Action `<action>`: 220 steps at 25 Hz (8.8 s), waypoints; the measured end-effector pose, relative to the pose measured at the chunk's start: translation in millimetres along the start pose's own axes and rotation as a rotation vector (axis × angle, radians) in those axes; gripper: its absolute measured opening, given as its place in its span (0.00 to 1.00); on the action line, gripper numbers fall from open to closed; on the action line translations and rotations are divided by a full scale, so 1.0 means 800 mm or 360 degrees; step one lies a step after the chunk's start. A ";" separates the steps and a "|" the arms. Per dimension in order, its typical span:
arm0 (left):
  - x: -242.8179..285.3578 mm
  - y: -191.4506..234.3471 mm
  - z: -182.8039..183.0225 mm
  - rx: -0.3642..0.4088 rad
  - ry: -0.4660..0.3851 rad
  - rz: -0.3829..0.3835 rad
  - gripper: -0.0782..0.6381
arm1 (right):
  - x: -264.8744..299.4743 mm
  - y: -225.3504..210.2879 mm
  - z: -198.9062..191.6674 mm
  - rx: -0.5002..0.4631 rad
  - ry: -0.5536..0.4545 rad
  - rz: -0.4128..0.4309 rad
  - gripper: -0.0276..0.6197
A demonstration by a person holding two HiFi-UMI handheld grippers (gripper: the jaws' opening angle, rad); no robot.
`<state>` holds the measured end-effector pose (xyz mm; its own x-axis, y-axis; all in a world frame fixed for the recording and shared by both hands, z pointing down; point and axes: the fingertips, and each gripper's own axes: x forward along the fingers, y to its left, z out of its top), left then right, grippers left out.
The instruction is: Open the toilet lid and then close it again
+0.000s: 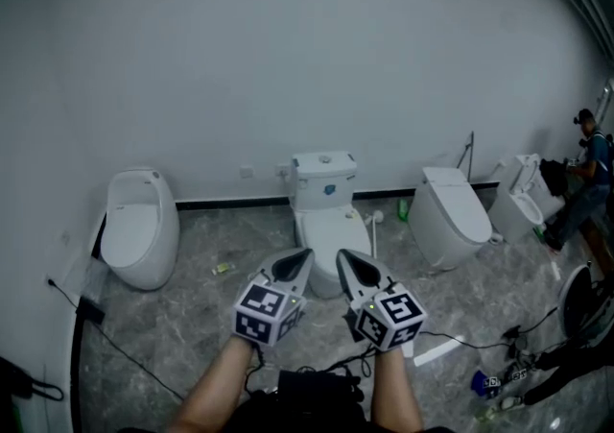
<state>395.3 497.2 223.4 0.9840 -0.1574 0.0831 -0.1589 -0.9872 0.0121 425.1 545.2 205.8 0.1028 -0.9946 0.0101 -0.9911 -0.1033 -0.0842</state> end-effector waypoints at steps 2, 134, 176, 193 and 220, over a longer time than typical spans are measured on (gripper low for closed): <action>-0.012 0.014 -0.007 -0.0019 0.0019 0.0045 0.12 | 0.011 0.014 -0.004 -0.0002 0.0018 0.0043 0.06; -0.447 0.922 -0.747 -0.1264 0.0673 0.1090 0.50 | 0.788 0.544 -0.761 0.0838 0.1239 0.0218 0.41; -0.448 0.916 -0.738 -0.0914 0.0944 0.1052 0.27 | 0.796 0.535 -0.731 0.1275 0.1232 0.0137 0.28; -0.443 0.928 -0.686 -0.0806 0.0999 0.1118 0.12 | 0.791 0.540 -0.678 0.1014 0.1232 0.0311 0.18; -0.387 1.002 -0.483 -0.0606 0.0761 0.1204 0.12 | 0.876 0.541 -0.561 0.0369 0.1269 0.0633 0.06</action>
<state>-68.1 -235.8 592.2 0.4880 -0.6372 0.5964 -0.8341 -0.5418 0.1036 30.3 -196.3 623.6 -0.4159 -0.6706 0.6142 -0.8903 0.1625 -0.4255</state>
